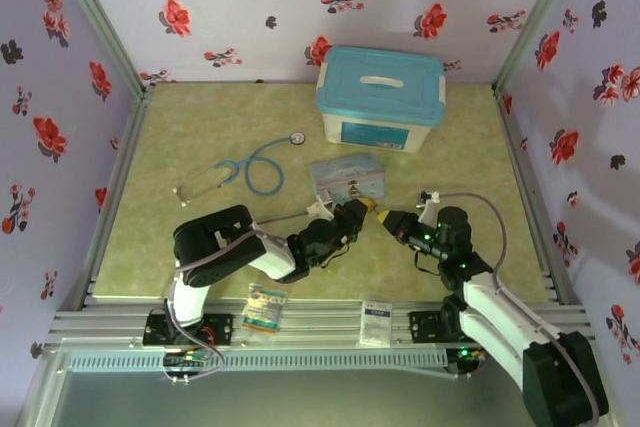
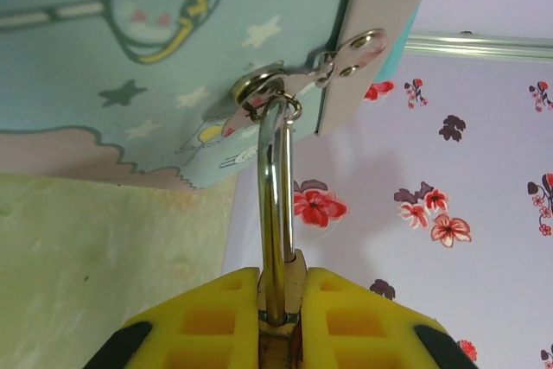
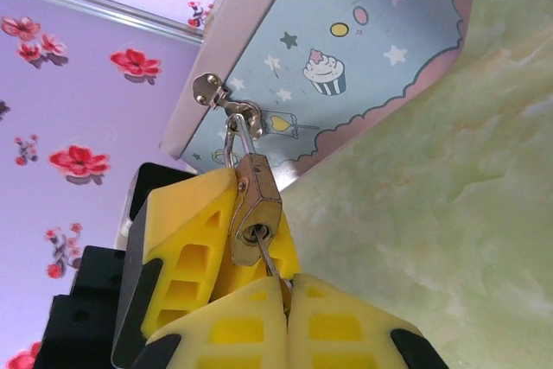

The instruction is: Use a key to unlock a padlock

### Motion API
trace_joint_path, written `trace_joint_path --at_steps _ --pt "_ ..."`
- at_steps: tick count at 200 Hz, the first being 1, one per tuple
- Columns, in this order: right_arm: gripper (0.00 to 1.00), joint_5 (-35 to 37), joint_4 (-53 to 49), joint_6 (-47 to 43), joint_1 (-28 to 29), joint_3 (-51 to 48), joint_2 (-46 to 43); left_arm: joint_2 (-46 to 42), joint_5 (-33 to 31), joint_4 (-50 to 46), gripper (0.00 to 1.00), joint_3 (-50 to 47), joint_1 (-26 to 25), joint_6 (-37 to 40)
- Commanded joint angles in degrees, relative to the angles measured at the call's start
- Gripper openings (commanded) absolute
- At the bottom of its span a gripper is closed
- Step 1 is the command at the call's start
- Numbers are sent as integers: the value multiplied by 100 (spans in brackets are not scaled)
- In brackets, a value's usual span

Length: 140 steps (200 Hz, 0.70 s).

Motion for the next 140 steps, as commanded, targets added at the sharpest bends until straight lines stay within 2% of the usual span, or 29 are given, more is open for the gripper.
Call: trace_joint_path --at_steps 1,40,87,114,140 --pt "0 -603 1501 584 140 49 -52 -218 1096 385 0 43 -266 155" --pt "0 -603 1021 472 11 103 -309 -142 1004 378 0 -109 -192 124" --pt "0 -779 1897 981 -35 -96 46 -175 1040 378 0 -117 -151 177" --pt "0 -645 712 443 -40 -9 -513 -124 1064 377 0 -91 -140 169" --pt "0 -686 613 492 -46 -126 -679 -129 1108 378 0 -124 -68 158"
